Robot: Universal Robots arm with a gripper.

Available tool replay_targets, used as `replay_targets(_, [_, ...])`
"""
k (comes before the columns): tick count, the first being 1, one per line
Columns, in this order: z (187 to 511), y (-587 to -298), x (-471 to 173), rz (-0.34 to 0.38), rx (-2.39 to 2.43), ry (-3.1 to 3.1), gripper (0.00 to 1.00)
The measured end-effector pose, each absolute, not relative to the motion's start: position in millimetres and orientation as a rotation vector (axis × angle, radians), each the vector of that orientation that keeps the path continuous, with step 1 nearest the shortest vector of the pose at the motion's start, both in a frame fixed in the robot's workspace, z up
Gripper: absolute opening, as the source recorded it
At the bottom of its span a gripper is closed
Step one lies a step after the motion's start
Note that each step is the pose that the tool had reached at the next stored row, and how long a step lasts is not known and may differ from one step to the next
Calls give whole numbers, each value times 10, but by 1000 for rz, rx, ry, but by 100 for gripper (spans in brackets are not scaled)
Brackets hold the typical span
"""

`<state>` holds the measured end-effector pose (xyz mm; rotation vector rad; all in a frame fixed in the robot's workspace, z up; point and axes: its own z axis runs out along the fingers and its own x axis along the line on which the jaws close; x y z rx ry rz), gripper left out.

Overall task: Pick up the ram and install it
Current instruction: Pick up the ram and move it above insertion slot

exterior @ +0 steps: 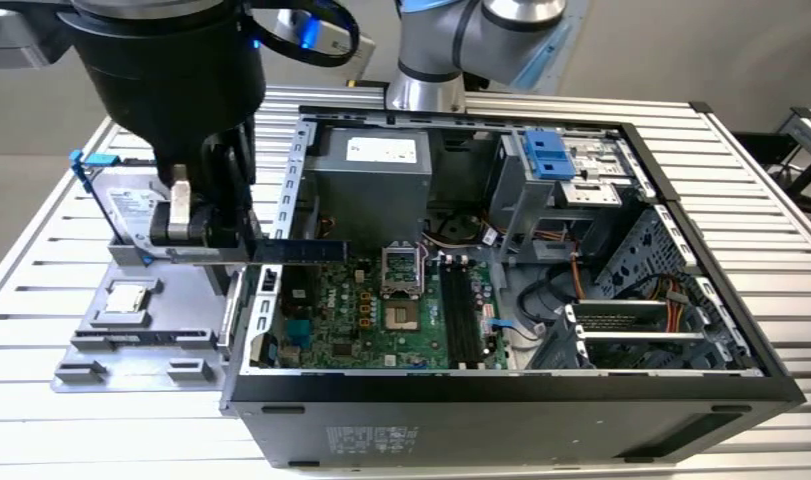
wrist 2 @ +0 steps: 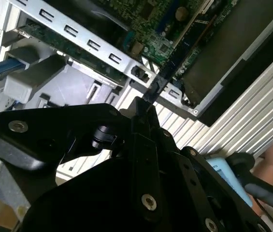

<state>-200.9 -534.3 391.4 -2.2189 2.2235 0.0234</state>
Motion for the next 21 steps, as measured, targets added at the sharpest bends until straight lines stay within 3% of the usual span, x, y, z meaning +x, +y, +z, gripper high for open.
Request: replay_targets(21, [3912, -5343, -1361, 23, -2219, 2224, 0])
